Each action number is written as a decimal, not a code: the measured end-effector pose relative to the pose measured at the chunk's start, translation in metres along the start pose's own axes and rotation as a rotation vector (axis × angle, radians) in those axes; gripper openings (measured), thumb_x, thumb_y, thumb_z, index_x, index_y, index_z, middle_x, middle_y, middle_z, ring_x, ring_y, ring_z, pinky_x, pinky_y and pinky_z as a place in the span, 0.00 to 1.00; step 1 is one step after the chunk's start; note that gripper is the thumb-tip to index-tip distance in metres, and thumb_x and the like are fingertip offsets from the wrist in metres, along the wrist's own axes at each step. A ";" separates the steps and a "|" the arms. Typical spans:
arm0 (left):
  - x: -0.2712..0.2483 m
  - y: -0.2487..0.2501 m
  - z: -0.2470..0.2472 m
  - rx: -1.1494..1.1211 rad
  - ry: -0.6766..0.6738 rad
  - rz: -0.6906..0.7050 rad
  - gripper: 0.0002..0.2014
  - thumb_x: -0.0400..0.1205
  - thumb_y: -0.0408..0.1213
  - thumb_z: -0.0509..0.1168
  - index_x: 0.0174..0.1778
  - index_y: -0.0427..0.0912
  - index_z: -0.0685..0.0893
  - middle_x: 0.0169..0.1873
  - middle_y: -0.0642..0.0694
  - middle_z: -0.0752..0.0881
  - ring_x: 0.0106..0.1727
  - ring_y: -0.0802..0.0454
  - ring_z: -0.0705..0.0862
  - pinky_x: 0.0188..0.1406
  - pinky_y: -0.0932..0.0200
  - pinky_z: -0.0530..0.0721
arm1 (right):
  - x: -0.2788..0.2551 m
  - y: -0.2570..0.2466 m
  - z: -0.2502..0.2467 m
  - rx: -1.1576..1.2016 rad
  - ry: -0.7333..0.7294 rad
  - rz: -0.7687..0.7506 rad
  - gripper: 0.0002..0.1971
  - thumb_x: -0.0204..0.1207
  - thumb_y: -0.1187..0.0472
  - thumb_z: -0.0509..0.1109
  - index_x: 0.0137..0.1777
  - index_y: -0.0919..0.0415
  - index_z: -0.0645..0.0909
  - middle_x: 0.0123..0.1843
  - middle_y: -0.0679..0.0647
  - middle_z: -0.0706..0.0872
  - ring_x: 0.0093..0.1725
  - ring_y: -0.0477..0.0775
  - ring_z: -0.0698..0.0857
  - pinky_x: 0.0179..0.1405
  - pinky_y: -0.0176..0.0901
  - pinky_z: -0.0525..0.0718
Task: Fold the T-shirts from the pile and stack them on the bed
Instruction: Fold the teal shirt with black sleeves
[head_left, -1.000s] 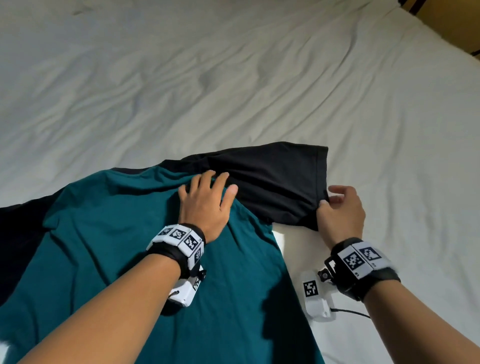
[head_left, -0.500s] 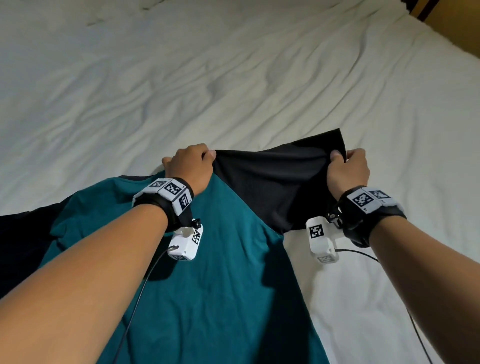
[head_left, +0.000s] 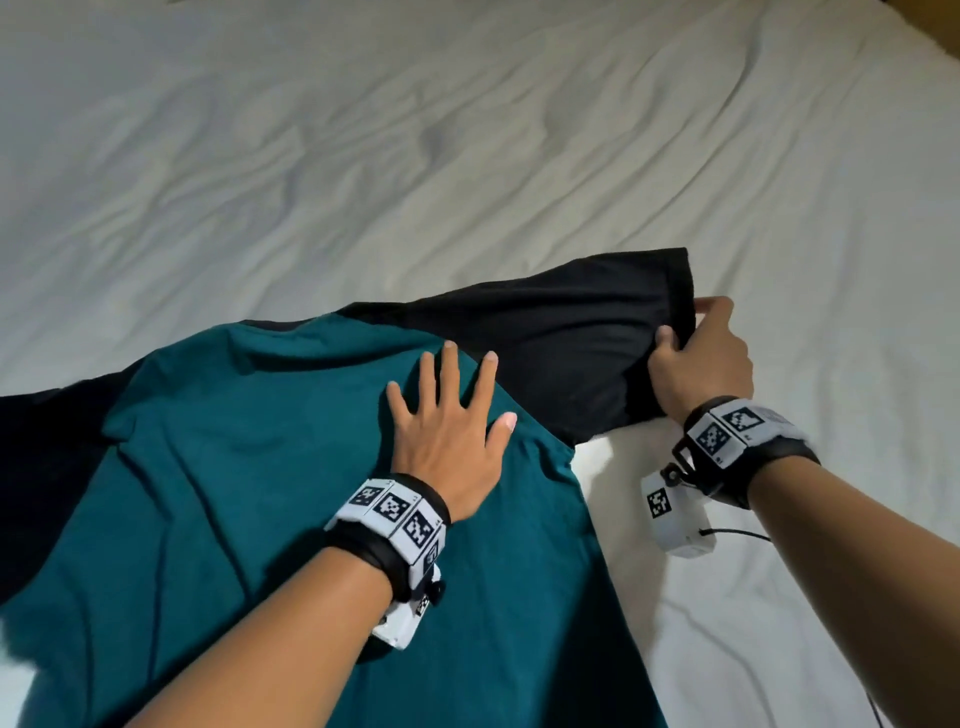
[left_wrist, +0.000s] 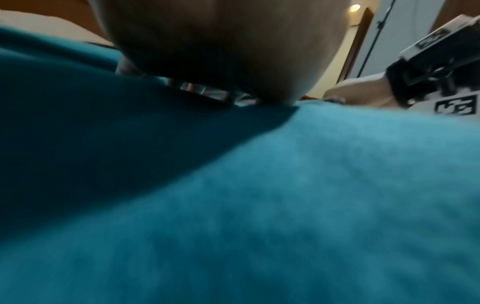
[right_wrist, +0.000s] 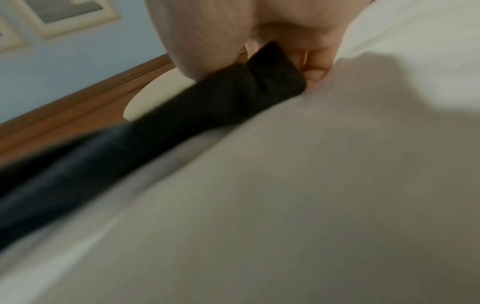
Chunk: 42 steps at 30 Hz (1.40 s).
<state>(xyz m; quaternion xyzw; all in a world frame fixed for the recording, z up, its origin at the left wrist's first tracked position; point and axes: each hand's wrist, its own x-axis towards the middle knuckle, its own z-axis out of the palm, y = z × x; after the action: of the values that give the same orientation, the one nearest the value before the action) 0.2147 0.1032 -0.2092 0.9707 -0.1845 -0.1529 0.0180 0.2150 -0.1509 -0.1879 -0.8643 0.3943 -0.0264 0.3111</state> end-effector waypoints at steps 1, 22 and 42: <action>0.002 -0.002 0.006 -0.004 -0.010 -0.002 0.35 0.89 0.63 0.40 0.89 0.57 0.35 0.90 0.37 0.40 0.90 0.34 0.42 0.82 0.20 0.49 | 0.001 0.001 0.000 0.006 0.021 -0.002 0.18 0.85 0.55 0.62 0.73 0.55 0.67 0.42 0.52 0.79 0.46 0.64 0.78 0.46 0.52 0.73; 0.020 -0.011 0.007 -0.121 -0.155 -0.037 0.35 0.87 0.68 0.40 0.88 0.64 0.33 0.90 0.43 0.36 0.89 0.39 0.34 0.80 0.20 0.34 | -0.051 0.012 0.031 -0.498 -0.273 -0.293 0.37 0.86 0.33 0.36 0.91 0.51 0.38 0.91 0.57 0.36 0.89 0.60 0.35 0.87 0.63 0.35; -0.483 -0.159 0.102 -0.341 0.033 -1.014 0.28 0.88 0.46 0.62 0.82 0.38 0.68 0.78 0.25 0.69 0.77 0.26 0.70 0.64 0.22 0.71 | -0.428 0.165 0.002 -0.640 -0.441 -0.378 0.35 0.86 0.40 0.44 0.91 0.52 0.48 0.92 0.58 0.43 0.90 0.62 0.41 0.86 0.69 0.41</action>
<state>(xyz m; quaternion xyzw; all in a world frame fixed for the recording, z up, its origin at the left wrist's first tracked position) -0.1884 0.4289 -0.1811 0.9237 0.3353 -0.1549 0.1022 -0.1888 0.0670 -0.1965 -0.9592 0.1416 0.2260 0.0940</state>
